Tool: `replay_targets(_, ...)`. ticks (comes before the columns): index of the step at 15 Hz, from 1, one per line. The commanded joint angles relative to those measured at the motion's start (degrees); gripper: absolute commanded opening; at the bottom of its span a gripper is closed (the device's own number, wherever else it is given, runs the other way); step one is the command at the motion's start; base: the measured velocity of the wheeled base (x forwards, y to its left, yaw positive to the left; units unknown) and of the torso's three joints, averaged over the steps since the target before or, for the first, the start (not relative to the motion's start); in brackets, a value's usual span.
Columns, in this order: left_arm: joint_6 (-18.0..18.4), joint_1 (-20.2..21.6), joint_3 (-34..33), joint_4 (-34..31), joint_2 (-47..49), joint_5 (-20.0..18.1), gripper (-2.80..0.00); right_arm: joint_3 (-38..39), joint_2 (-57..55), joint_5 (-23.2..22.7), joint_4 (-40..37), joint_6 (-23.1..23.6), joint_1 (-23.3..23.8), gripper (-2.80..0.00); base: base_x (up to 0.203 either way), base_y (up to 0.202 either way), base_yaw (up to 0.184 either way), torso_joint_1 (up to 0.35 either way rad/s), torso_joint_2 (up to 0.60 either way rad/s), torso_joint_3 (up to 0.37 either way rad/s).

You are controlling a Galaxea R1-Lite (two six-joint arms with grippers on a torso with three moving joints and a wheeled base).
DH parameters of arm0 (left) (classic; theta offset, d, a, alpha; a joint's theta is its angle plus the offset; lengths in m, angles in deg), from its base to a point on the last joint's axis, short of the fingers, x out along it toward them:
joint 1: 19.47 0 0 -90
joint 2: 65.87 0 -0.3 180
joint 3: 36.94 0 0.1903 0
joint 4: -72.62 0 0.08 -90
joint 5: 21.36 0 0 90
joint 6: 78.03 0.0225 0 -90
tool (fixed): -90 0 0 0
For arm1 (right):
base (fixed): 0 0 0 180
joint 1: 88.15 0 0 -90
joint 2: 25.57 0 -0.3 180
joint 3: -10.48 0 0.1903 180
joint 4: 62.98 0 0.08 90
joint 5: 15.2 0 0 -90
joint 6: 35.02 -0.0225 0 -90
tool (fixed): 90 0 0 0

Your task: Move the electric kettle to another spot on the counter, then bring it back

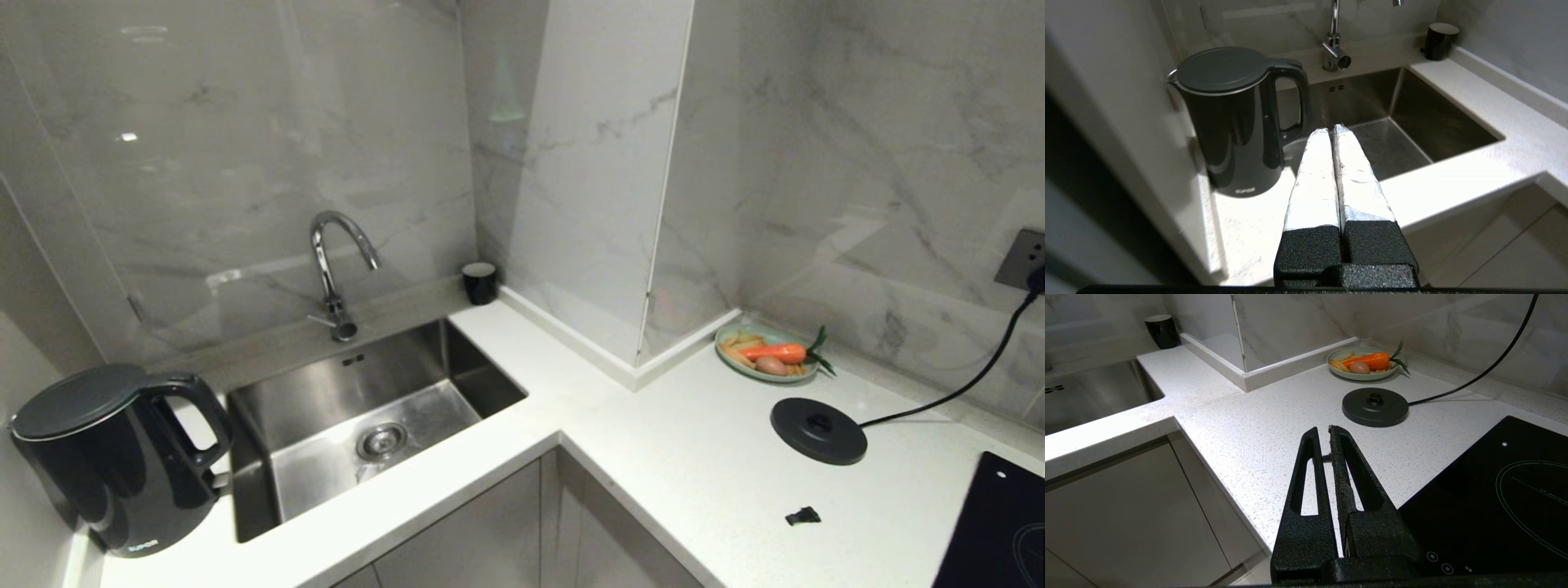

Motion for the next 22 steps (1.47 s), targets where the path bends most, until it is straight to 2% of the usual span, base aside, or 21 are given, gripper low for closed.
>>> replay_targets(1, 3.7, 1.0, 1.5, -10.6, -15.9, -1.9, -2.80, 0.0, -0.1, 0.0, 0.0, 0.0, 0.0, -2.80, 0.000, 0.000, 0.000, 0.000, 0.00, 0.000)
replay_targets(3, 8.3, 1.6, 0.0, -12.3, -23.2, -4.7, -2.80, 0.0, -0.1, 0.0, 0.0, 0.0, 0.0, -2.80, 0.000, 0.000, 0.000, 0.000, 0.00, 0.000)
replay_targets(7, 11.7, 2.0, -12.3, -5.2, -24.1, -3.2, -2.80, 0.0, -0.1, 0.0, 0.0, 0.0, 0.0, -2.80, 0.000, 0.000, 0.000, 0.000, 0.00, 0.000)
replay_targets(8, 13.2, 2.1, -14.0, -3.6, -24.0, -6.6, -2.80, 0.0, 0.0, 0.0, 0.0, 0.0, 0.0, -2.80, 0.000, 0.000, 0.000, 0.000, 0.00, 0.000)
replay_targets(9, 13.7, 2.0, -14.9, -3.3, -24.0, -12.9, -2.80, 0.0, 0.0, 0.0, 0.0, 0.0, 0.0, -2.80, 0.000, 0.000, 0.000, 0.000, 0.00, 0.000)
replay_targets(10, 13.8, 2.1, -15.5, -3.5, -24.0, -17.5, -2.80, 0.0, -0.1, 0.0, 0.0, 0.1, 0.0, -2.80, 0.000, 0.000, 0.000, 0.000, 0.00, 0.000)
replay_targets(11, 13.4, 2.0, -15.9, -4.5, -24.0, -18.7, -2.80, 0.0, -0.1, 0.0, 0.0, 0.0, 0.0, -2.80, 0.000, 0.000, 0.000, 0.000, 0.00, 0.000)
replay_targets(13, 10.4, 2.0, -16.5, -4.6, -24.0, -17.9, -2.80, 0.0, -0.1, 0.0, 0.0, 0.0, 0.0, -2.80, 0.000, 0.000, 0.000, 0.000, 0.00, 0.000)
replay_targets(15, 5.3, 1.9, -16.7, -4.4, -24.0, -15.8, -2.80, 0.0, -0.1, 0.0, 0.0, 0.0, 0.0, -2.80, 0.000, 0.000, 0.000, 0.000, 0.00, 0.000)
replay_targets(22, 5.0, 1.9, -16.5, -5.2, -24.0, -15.6, -2.80, 0.0, 0.0, 0.0, 0.0, 0.1, 0.0, -2.80, 0.000, 0.000, 0.000, 0.000, 0.00, 0.000)
